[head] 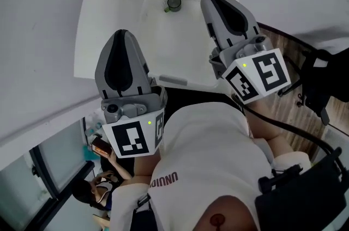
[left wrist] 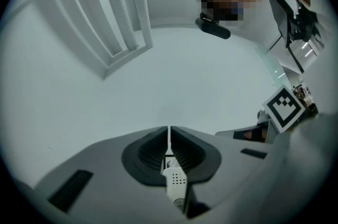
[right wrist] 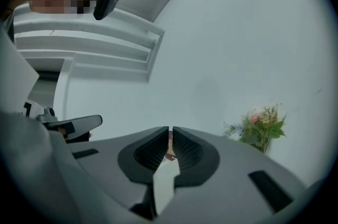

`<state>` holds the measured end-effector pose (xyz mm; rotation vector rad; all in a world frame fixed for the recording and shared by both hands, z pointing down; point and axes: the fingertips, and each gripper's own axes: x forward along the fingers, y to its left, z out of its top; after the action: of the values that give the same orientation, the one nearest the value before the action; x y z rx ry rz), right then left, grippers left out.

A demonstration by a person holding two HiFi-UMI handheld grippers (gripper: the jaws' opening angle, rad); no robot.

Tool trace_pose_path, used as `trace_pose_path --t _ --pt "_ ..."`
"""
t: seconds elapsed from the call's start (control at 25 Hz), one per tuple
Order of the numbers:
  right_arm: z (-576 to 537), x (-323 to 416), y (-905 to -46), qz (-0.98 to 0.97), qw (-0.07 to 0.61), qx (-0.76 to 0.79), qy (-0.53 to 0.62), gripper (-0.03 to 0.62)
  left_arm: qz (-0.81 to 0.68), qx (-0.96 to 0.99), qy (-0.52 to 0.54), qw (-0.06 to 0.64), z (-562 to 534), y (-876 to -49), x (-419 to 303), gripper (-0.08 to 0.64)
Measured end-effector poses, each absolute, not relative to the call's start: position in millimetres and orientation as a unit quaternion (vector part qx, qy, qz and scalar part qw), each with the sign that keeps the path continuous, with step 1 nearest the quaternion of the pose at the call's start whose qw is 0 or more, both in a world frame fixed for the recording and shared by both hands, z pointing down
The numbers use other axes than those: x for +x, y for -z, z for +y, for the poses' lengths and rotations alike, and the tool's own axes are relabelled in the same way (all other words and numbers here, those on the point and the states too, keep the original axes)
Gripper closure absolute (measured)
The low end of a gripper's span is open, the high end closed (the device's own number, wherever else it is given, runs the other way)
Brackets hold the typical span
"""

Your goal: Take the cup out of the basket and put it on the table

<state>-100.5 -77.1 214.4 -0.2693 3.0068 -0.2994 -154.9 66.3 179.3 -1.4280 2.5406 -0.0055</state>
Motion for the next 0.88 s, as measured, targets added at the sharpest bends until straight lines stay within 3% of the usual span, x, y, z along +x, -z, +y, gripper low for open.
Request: trace_pose_path --t 0.64,0.88 --pt "-106.8 -193.7 -316.6 0.965 -0.125 -0.191 0.13 0.569 0.796 -0.603 0.019 0.06 33.0 -214.1 -249.3 0.549" --pt "-116.6 -213.2 -369.3 0.939 -0.202 -0.207 0.186 0.533 0.779 -0.626 0.019 0.001 23.8 -243.6 -268.2 0.549"
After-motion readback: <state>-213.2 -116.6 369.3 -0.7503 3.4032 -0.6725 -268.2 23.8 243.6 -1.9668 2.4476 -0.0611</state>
